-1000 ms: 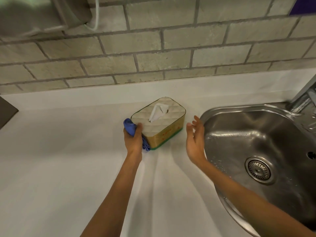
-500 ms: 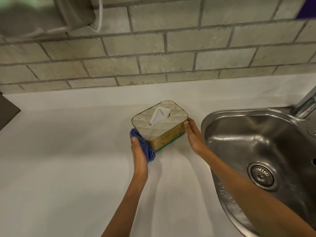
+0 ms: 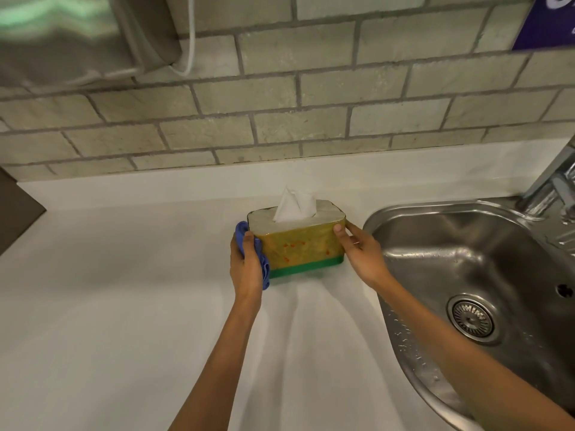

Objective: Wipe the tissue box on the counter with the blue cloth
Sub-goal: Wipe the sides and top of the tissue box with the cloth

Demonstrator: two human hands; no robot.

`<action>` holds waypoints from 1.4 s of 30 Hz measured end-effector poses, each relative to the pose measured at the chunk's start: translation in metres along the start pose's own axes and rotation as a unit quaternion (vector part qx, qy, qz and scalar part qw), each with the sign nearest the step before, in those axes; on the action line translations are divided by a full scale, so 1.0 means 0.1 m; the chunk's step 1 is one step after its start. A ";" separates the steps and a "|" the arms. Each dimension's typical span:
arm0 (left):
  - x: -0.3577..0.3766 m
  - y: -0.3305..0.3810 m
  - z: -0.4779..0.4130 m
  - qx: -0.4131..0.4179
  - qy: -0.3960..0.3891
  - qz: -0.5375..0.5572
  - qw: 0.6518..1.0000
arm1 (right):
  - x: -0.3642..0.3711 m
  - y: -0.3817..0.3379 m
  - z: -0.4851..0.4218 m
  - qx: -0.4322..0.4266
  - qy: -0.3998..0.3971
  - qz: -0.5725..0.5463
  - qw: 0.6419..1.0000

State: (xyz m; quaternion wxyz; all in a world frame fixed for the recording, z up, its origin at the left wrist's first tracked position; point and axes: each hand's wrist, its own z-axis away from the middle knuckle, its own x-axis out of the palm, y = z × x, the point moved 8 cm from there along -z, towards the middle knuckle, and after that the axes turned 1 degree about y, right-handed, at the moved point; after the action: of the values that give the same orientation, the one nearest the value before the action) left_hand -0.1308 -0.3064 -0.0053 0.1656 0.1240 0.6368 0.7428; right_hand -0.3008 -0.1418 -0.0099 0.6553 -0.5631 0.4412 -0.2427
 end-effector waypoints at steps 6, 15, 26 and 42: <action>-0.10 0.04 0.05 -0.020 -0.013 -0.048 0.999 | -0.15 -0.09 0.17 0.008 0.016 0.049 0.999; -0.15 0.05 -0.07 -0.054 -0.049 -0.101 0.992 | -0.14 -0.04 0.13 0.010 0.031 -0.026 0.999; -0.12 0.20 -0.07 0.024 -0.002 -0.123 0.992 | 0.20 0.24 -0.15 0.135 -0.051 -0.157 0.977; 0.27 0.54 0.24 0.314 0.023 -0.411 0.856 | 0.32 0.13 -0.13 0.180 -0.144 -0.179 0.956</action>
State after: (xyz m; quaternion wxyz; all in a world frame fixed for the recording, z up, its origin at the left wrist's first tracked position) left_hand -0.1508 -0.2805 0.0512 0.3938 -0.1209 0.8324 0.3706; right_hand -0.2980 -0.1715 -0.0318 0.7483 -0.5341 0.1835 -0.3480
